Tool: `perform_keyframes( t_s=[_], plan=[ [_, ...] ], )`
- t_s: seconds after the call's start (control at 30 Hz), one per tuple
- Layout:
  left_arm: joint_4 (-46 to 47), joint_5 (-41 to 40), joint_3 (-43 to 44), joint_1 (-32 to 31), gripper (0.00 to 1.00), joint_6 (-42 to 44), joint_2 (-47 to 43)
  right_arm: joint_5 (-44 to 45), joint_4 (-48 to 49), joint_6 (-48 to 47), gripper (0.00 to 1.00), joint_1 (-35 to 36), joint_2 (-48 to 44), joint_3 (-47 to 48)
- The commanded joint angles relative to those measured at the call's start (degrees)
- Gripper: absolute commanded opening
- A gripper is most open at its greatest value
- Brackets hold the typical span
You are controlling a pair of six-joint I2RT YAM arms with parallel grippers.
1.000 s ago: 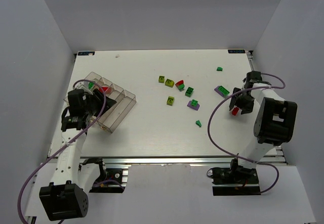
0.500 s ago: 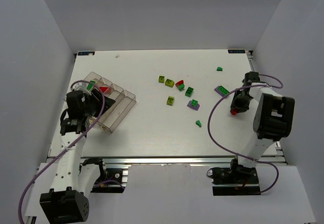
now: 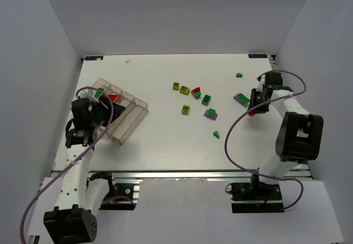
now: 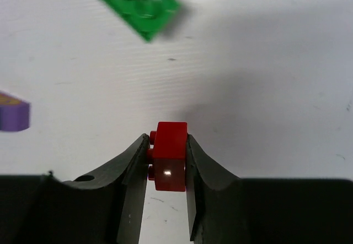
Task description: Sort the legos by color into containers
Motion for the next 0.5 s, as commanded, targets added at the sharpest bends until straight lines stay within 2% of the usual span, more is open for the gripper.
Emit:
perform_keyframes(
  t_s=[0.0, 0.1, 0.2, 0.33, 0.47],
  plan=[
    [2.35, 0.22, 2.01, -0.02, 0.64, -0.59, -1.82, -5.49, 2.50, -7.43, 0.00, 4.44, -3.65, 3.21],
    [2.96, -0.04, 2.01, -0.02, 0.65, -0.76, -2.17, -8.48, 3.65, -13.50, 0.00, 11.63, -4.71, 4.79],
    [3.84, -0.04, 1.57, -0.02, 0.67, -1.29, -1.83, -15.42, 6.19, -20.10, 0.00, 15.51, -6.02, 5.58],
    [2.70, -0.83, 4.03, -0.02, 0.67, -1.03, -1.21, -29.71, 2.95, -26.96, 0.00, 19.73, -2.79, 13.56],
    [0.33, -3.11, 5.61, -0.02, 0.68, -0.59, -2.26, -30.90, 3.73, -27.15, 0.00, 26.94, 2.22, 21.48]
  ],
)
